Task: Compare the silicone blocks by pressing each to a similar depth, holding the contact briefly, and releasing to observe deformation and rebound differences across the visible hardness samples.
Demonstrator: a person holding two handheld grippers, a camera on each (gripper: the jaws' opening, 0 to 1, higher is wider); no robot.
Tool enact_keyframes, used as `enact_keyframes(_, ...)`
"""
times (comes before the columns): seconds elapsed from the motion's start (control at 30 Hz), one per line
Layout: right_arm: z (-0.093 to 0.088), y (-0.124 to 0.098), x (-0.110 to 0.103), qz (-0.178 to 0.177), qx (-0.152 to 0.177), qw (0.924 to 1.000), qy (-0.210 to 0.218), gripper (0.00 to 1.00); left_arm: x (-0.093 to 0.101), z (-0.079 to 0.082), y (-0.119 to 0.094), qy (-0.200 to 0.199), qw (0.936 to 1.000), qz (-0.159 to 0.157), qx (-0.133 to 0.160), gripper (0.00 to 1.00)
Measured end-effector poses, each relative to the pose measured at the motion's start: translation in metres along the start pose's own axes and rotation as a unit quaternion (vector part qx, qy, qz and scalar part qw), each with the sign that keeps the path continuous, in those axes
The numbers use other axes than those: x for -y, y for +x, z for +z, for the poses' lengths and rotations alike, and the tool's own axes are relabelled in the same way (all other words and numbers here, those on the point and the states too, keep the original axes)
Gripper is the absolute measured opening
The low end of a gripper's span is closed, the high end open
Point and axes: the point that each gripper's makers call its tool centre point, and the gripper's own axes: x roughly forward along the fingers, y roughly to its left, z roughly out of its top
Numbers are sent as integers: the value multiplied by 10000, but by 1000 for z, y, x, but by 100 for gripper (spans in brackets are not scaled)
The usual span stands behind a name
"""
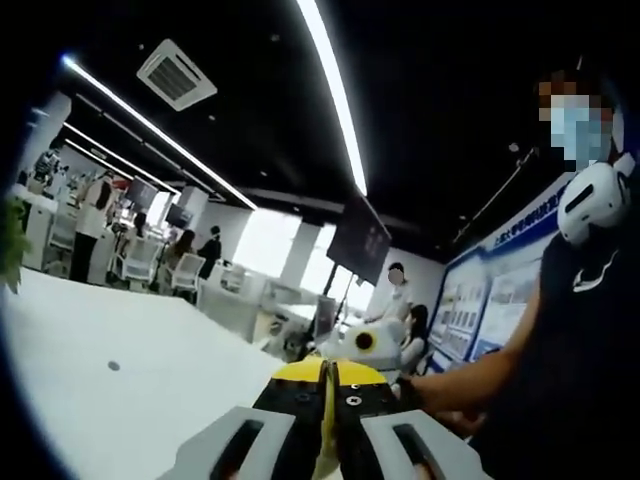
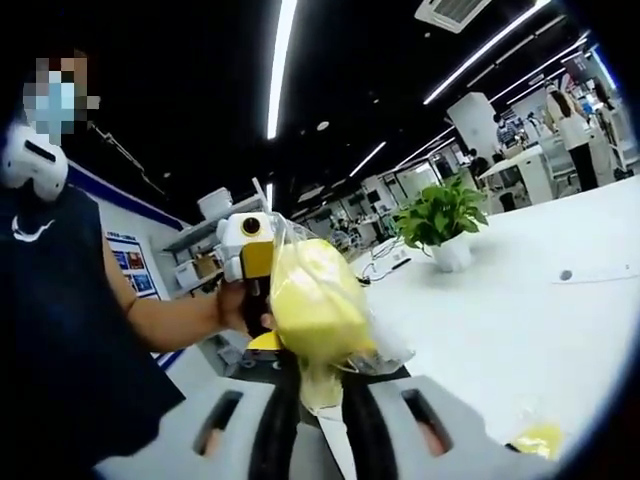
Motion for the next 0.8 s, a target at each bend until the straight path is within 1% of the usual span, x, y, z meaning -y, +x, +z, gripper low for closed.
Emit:
enact_keyframes(0.1, -1, 0, -2, 21, -71, 9999, 84, 8, -1, 0, 1, -15, 10000, -2, 0, 1)
enact_keyframes(0.4, -3, 0, -5, -7, -178, 9998, 60, 7, -2, -2, -2, -120, 9998, 25, 131, 0)
enact_keyframes(0.5, -7, 0, -3, -61, -255, 9997, 36, 6, -4, -6, -2, -106, 9999, 56, 34, 0)
enact_keyframes(0.57, -8, -1, -3, -76, -276, 9996, 7, 6, -4, -7, -1, -268, 9996, 10, -26, 0)
enact_keyframes(0.6, -8, -1, -2, -85, -277, 9996, 5, 6, -5, -7, -1, -234, 9997, 12, -25, 0)
enact_keyframes(0.67, -8, -1, -2, -113, -280, 9995, 13, 5, -5, -7, 0, -5, 10000, 10, -40, 0)
enact_keyframes(0.7, -7, -1, -2, -109, -274, 9996, 51, 6, -5, -7, 0, 28, 10000, 15, -32, 0)
enact_keyframes(0.8, -8, -1, 0, -135, -296, 9994, 74, 6, -7, -8, 0, -41, 10000, 25, -57, 0)
